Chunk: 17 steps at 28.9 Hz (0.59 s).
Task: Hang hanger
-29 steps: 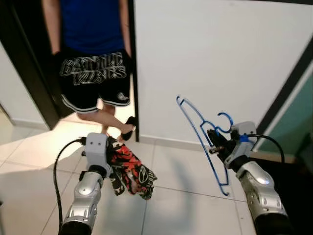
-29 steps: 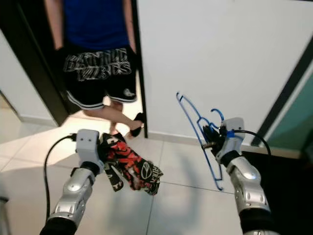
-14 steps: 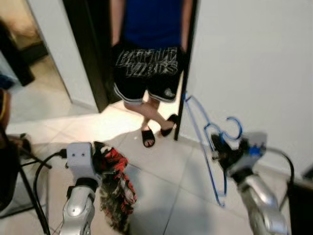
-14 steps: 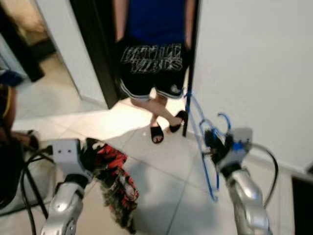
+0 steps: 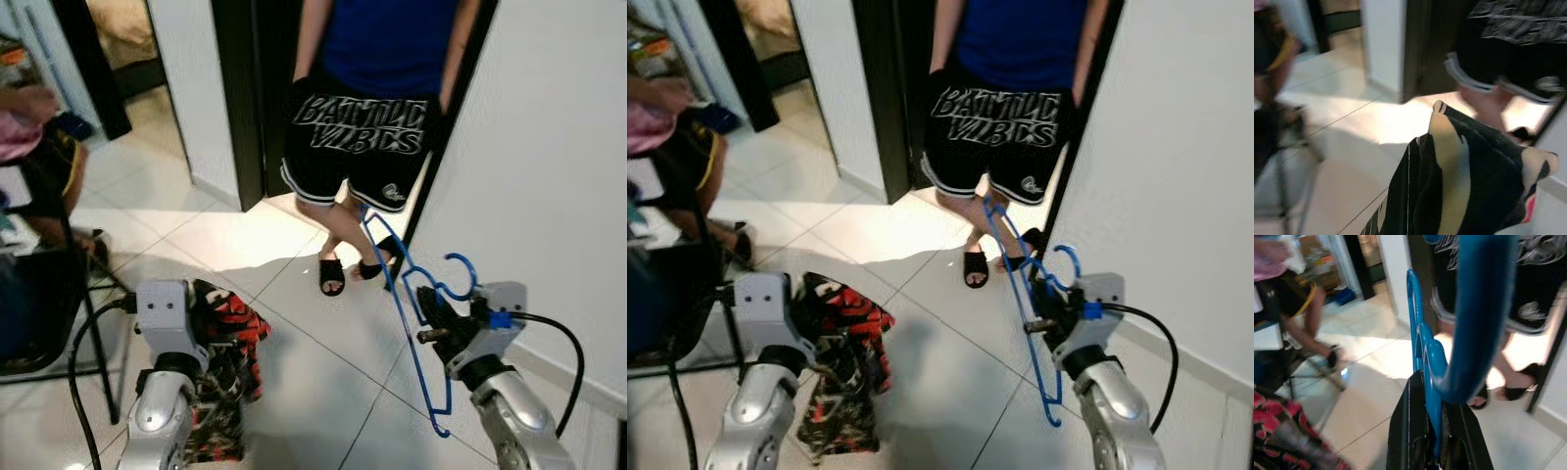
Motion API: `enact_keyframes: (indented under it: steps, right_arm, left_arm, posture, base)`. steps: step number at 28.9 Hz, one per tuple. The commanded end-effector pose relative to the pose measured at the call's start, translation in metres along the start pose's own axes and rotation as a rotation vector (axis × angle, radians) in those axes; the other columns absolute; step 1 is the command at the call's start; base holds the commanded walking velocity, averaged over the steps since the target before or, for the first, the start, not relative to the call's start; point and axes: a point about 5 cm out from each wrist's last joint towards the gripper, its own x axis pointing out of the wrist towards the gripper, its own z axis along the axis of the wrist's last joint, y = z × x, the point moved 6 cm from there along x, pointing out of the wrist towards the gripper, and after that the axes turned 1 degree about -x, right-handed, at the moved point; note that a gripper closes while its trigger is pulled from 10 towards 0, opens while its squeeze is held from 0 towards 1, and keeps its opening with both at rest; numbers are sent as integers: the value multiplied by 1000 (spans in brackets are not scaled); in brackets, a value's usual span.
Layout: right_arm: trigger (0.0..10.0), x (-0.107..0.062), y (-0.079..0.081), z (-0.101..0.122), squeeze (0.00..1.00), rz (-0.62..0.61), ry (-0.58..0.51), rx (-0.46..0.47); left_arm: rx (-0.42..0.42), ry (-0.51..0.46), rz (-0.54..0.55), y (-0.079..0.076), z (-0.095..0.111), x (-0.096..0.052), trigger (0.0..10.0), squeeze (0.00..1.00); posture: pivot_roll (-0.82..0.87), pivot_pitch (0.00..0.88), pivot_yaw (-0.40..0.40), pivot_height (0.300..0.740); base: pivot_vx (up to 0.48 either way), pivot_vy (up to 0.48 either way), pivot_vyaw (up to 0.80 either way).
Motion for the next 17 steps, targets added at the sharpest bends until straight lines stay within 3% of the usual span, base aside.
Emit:
enact_keyframes:
  steps: [1, 17]
  right_arm:
    - [10000, -1, 4, 3, 0, 3, -3, -3]
    - [10000, -2, 10, 3, 0, 29, 13, -22]
  left_arm:
    - [-3, -19, 1, 0, 10, 1, 10000, 0]
    - [13, -11, 7, 0, 12, -1, 10000, 0]
  posture:
    - [19, 68, -9, 740]
    - [31, 69, -11, 740]
  base:
    - [0, 0, 725]
    - [0, 0, 724]
